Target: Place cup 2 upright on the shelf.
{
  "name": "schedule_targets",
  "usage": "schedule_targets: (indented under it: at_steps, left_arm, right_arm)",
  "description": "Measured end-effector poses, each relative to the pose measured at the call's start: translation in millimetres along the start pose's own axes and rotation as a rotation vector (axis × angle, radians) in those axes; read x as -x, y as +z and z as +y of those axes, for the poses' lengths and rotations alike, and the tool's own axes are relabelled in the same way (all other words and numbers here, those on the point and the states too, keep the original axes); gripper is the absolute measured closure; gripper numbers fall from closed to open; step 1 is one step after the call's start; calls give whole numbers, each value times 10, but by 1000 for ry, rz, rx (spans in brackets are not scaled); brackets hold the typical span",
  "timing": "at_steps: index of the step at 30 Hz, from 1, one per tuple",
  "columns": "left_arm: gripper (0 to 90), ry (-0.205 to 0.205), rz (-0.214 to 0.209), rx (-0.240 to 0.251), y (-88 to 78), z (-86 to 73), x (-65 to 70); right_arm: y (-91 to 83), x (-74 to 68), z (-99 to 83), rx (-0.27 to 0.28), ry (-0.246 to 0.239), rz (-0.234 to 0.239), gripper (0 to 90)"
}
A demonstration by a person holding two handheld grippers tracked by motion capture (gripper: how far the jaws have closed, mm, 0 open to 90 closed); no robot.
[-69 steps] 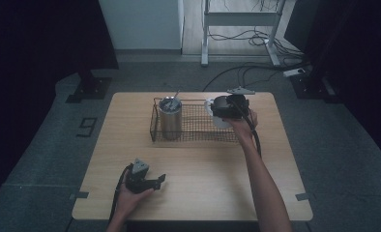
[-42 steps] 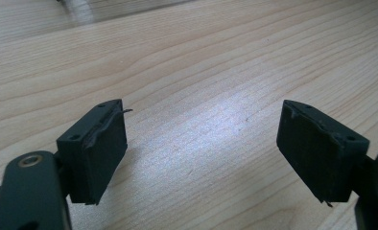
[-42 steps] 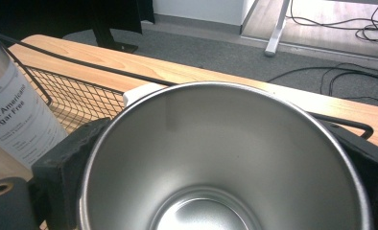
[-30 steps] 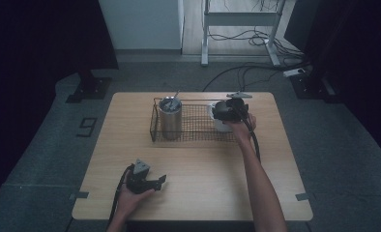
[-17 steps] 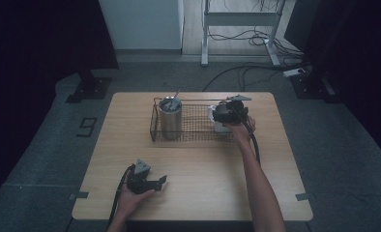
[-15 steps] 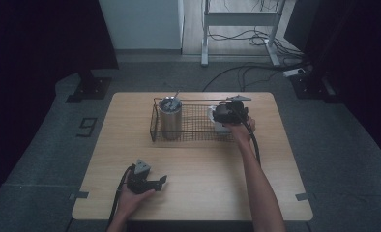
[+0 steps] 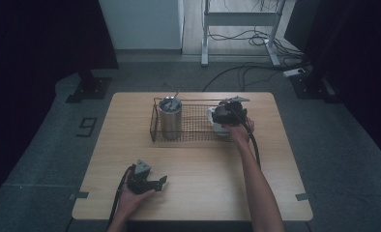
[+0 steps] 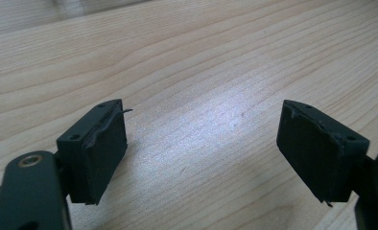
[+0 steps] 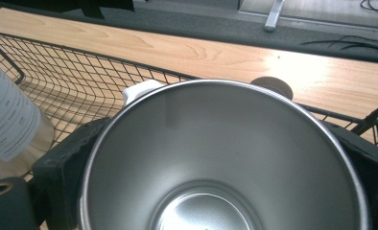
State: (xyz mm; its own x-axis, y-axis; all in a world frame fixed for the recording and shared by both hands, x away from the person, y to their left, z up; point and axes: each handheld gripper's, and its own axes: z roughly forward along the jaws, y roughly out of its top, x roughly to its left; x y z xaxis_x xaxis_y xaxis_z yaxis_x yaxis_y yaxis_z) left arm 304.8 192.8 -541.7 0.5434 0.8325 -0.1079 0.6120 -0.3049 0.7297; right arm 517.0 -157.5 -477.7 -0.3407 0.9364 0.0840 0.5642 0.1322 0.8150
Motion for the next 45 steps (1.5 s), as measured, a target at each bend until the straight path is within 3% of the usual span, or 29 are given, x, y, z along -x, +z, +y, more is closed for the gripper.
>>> schedule_targets:
  at_steps: [4, 25, 39, 42, 45]
  left_arm:
    - [180, 1, -1, -1, 4, -1, 2]
    - [180, 4, -1, -7, 15, -4, 8]
    - [181, 9, -5, -9, 20, -3, 24]
    - [181, 10, -5, -9, 21, -4, 26]
    - [180, 11, -4, -10, 21, -4, 26]
  right_arm:
    - [35, -29, -18, -26, -25, -22, 58]
    - [71, -34, -42, -58, -34, -30, 58]
    - [-5, -96, -52, -136, -78, -74, 48]
    - [-28, -95, -46, -133, -80, -73, 12]
    - [-75, -84, -44, -93, -65, -68, 4]
